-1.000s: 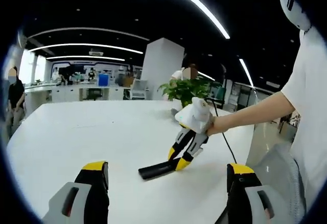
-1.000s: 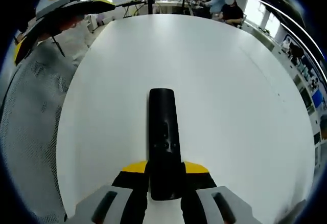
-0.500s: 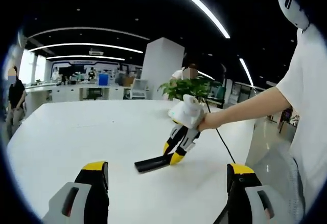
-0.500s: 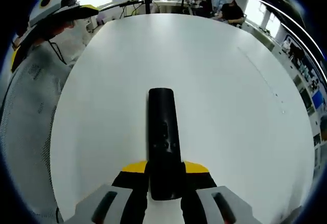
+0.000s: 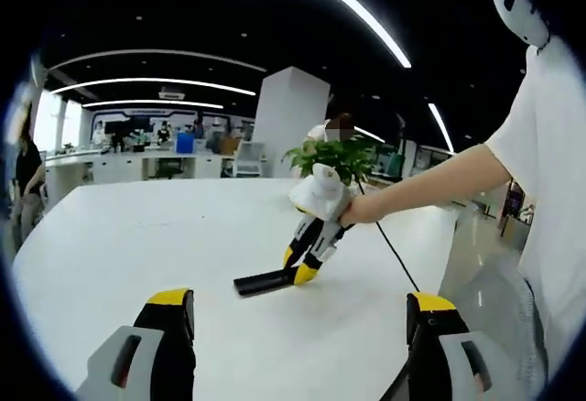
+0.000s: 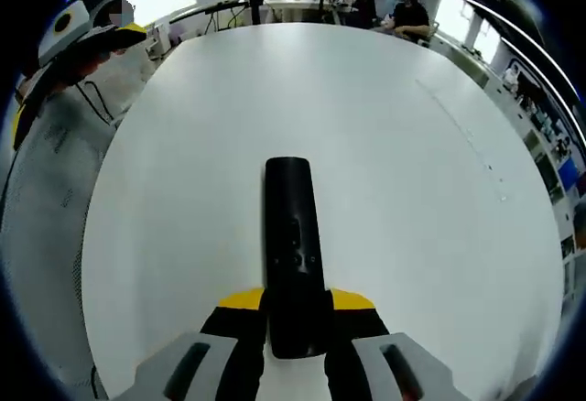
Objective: Press the specified remote control buttons in sequence, fully releasing each button before pressing the next.
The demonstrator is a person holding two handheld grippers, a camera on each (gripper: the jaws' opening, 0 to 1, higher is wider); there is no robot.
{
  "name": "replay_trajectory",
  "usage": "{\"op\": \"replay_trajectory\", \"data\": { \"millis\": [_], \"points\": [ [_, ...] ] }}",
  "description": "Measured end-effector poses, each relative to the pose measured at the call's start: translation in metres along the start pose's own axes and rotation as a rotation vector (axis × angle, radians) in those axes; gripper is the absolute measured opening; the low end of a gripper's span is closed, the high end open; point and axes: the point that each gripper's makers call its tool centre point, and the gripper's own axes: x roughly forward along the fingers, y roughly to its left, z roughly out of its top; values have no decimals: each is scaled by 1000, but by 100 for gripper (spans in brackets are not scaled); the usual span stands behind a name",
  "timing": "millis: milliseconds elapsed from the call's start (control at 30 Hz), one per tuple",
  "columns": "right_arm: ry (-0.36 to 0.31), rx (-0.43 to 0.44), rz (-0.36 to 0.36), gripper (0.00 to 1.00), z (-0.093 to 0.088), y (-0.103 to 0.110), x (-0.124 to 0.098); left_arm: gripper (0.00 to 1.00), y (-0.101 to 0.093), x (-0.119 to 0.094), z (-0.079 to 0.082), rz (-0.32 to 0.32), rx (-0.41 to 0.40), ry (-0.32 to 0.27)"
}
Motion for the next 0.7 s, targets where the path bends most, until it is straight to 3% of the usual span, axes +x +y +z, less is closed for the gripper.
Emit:
{"op": "replay_trajectory", "data": {
  "millis": [300,467,700],
  "points": [
    [-17,57,-36,25,2,-14,2,100,4,-2,1,9,-1,-4],
    [-64,157,-85,45,-5,-23,-1,100,6,-3,0,12,-7,-6],
    [-207,296,-134,58,-9,-16,-12,100,6,-2,-2,11,-9,1]
  ]
}}
